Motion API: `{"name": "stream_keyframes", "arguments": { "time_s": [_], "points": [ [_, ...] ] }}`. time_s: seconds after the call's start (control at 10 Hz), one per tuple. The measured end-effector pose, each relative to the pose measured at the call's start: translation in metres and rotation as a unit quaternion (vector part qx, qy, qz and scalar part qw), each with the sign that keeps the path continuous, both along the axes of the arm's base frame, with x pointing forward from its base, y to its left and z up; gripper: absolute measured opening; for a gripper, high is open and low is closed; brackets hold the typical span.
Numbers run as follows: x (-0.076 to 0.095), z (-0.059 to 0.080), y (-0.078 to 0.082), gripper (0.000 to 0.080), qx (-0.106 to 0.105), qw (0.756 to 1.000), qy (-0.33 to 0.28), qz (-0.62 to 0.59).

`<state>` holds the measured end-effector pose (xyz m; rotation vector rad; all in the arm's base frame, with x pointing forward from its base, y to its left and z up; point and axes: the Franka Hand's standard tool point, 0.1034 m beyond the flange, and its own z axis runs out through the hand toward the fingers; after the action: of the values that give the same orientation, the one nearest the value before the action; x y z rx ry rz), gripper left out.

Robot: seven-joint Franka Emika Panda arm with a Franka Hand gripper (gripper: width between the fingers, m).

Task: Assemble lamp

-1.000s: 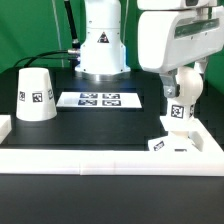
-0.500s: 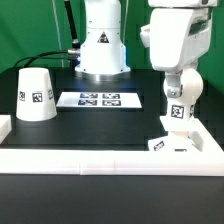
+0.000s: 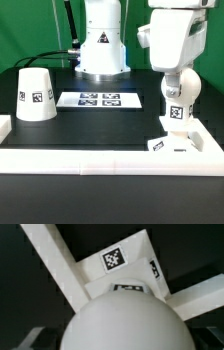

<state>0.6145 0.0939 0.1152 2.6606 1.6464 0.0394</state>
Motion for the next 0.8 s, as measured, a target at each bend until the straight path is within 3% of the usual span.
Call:
{"name": "stream_keyframes", "arguments": {
  "time_s": [0.2,0.4,0.8],
  "points": [
    [-0.0001,-0.0001,-0.0006,0.0578,0.001,1.000,0.001,-0.021],
    [-0.0002,0.0001,0.0004,0.0578,0.004,0.993,0.001,-0.120],
    [0.0002,0.0005,0.0023,0.0580,0.010,0.953,0.000,-0.303]
  ]
}}
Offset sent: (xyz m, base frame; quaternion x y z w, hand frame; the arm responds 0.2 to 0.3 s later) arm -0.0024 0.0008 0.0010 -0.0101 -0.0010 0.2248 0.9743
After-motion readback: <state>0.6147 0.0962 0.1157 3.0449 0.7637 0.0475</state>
